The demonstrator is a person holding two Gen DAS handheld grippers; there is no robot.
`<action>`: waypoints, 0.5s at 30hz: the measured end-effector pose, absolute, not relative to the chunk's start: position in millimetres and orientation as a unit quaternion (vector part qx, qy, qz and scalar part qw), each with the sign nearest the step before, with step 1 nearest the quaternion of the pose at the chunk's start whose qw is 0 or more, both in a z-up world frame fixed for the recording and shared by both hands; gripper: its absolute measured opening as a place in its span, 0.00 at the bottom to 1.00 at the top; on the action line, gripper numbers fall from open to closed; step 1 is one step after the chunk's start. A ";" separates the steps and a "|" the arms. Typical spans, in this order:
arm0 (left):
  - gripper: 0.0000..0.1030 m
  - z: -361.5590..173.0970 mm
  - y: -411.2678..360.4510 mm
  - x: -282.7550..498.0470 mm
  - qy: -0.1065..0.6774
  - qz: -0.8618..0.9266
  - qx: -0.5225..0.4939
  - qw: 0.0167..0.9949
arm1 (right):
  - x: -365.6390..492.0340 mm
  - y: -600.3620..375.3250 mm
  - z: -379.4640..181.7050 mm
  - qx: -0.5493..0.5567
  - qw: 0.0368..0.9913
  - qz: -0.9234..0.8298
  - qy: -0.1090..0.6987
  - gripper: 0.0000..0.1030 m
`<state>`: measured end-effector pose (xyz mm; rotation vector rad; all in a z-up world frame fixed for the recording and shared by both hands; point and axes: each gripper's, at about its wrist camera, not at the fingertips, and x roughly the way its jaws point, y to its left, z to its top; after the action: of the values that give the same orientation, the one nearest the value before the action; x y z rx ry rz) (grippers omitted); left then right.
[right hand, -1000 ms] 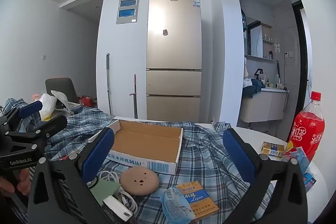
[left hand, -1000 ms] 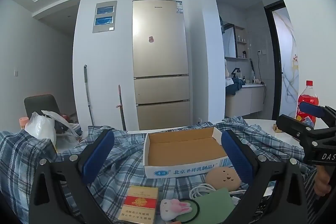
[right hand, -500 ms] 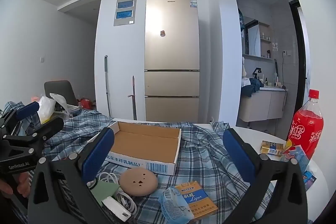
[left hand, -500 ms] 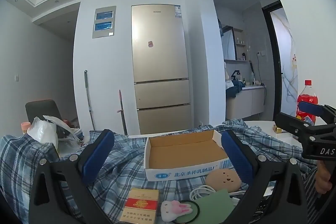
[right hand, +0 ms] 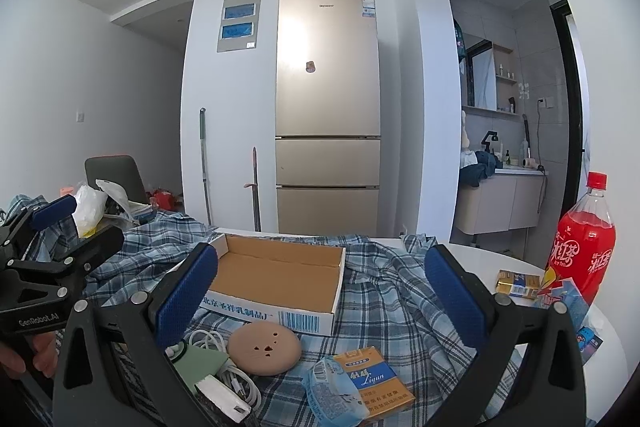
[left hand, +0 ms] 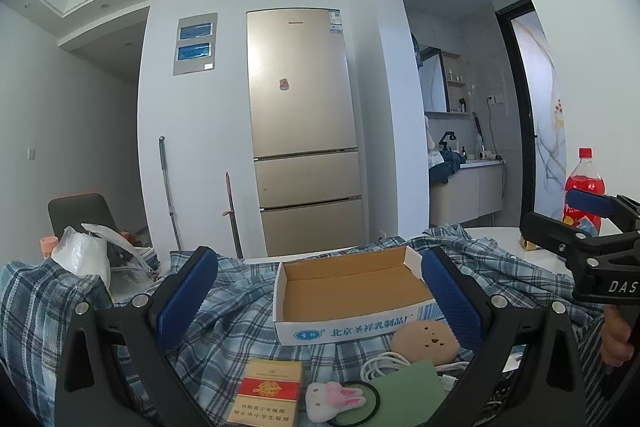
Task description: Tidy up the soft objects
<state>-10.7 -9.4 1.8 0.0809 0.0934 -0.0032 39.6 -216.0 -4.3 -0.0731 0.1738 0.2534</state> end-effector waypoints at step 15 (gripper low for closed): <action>1.00 0.6 -12.7 -13.1 0.047 -0.002 0.042 0.998 | 43.6 -220.9 -3.3 -0.027 0.987 0.125 0.097 1.00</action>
<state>-13.1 -12.7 0.6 0.0847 0.0941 -0.0046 43.6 -220.9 -3.3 -0.0543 0.1958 0.2519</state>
